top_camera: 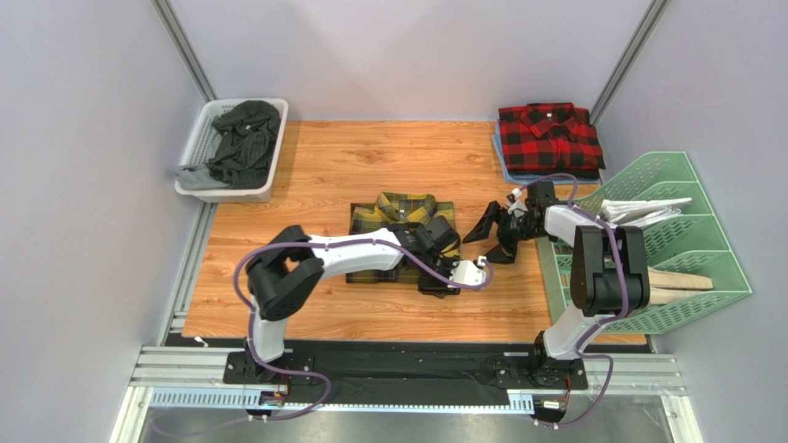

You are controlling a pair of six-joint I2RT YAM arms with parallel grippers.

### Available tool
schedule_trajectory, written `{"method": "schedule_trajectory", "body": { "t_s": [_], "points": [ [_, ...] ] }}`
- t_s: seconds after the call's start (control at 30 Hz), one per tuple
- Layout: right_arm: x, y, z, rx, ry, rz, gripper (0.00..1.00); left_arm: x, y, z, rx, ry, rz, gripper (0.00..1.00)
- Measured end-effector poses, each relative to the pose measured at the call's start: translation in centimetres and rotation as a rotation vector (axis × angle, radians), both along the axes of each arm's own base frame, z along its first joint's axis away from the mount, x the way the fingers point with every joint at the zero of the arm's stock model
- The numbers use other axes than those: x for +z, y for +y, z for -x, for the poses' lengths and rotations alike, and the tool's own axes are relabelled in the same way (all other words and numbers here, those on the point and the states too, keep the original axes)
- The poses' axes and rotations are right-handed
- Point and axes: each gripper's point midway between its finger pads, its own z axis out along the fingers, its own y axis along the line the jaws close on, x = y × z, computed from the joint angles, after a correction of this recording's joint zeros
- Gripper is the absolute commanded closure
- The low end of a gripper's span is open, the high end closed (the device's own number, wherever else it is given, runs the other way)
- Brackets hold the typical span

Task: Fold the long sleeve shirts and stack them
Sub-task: Fold the shirt, then neatly place the folded shirt to the corner

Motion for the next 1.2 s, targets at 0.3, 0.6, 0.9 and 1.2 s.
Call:
{"method": "schedule_trajectory", "body": {
  "t_s": [0.3, 0.6, 0.9, 1.2],
  "points": [
    [-0.5, -0.5, -0.2, -0.048, 0.018, 0.002, 0.18, -3.2, -1.2, -2.7, 0.027, -0.077, -0.098, 0.58],
    [-0.3, -0.3, -0.1, -0.042, 0.016, -0.017, 0.18, -1.1, -0.9, -2.1, 0.027, -0.072, -0.063, 0.56],
    [-0.4, -0.2, 0.1, -0.041, 0.017, -0.023, 0.14, 1.4, -2.0, -2.9, 0.024, -0.118, -0.002, 0.54],
    [-0.9, -0.2, 0.5, -0.043, 0.028, -0.024, 0.10, -3.2, -2.5, -4.6, 0.053, -0.122, -0.060, 0.90]
  ]
}}
